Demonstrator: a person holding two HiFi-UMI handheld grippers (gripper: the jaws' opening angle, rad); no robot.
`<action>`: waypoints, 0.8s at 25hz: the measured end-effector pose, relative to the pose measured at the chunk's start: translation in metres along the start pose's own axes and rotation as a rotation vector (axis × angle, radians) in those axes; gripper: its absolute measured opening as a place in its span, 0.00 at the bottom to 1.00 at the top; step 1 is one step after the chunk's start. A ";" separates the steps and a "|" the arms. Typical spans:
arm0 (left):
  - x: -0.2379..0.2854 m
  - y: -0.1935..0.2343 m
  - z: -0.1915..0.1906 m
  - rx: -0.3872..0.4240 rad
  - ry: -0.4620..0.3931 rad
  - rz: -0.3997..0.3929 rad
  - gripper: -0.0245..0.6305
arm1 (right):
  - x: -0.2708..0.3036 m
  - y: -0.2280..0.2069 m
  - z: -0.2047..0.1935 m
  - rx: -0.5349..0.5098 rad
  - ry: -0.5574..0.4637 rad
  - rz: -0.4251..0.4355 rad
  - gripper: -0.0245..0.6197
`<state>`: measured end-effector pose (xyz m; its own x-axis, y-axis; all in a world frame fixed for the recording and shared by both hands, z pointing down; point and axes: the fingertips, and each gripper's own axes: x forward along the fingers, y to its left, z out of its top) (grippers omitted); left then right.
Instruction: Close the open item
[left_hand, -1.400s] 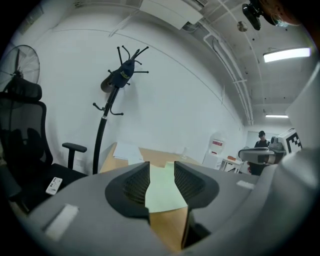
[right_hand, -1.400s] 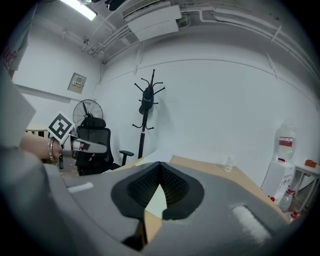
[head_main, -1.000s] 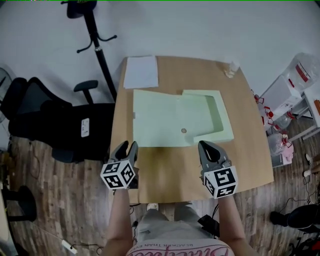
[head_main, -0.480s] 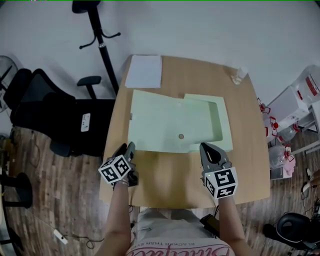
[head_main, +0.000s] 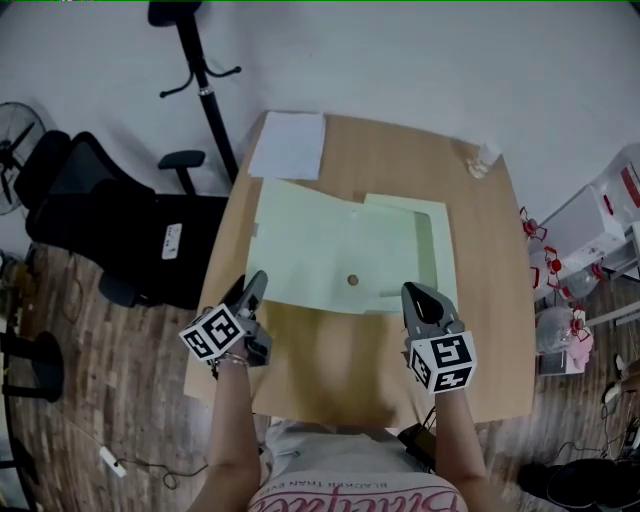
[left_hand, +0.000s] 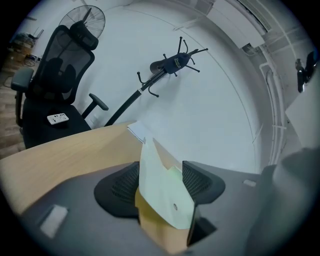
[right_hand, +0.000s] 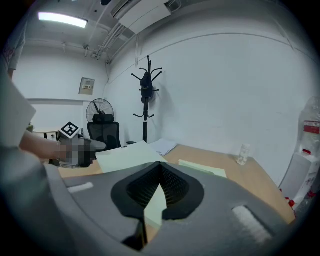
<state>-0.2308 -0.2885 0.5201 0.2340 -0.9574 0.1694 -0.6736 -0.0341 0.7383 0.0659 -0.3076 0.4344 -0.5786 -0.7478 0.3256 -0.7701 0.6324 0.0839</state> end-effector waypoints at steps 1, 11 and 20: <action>0.001 -0.006 0.002 -0.007 -0.004 -0.014 0.46 | 0.001 -0.003 0.000 0.007 -0.004 0.001 0.04; 0.014 -0.073 0.021 -0.012 0.004 -0.149 0.55 | -0.006 -0.026 0.004 0.036 -0.045 -0.011 0.04; 0.034 -0.130 0.016 -0.024 0.066 -0.255 0.66 | -0.016 -0.045 -0.002 0.010 -0.042 -0.040 0.04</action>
<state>-0.1466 -0.3210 0.4196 0.4397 -0.8980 0.0177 -0.5705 -0.2640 0.7777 0.1102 -0.3234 0.4268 -0.5582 -0.7802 0.2824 -0.7952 0.6002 0.0862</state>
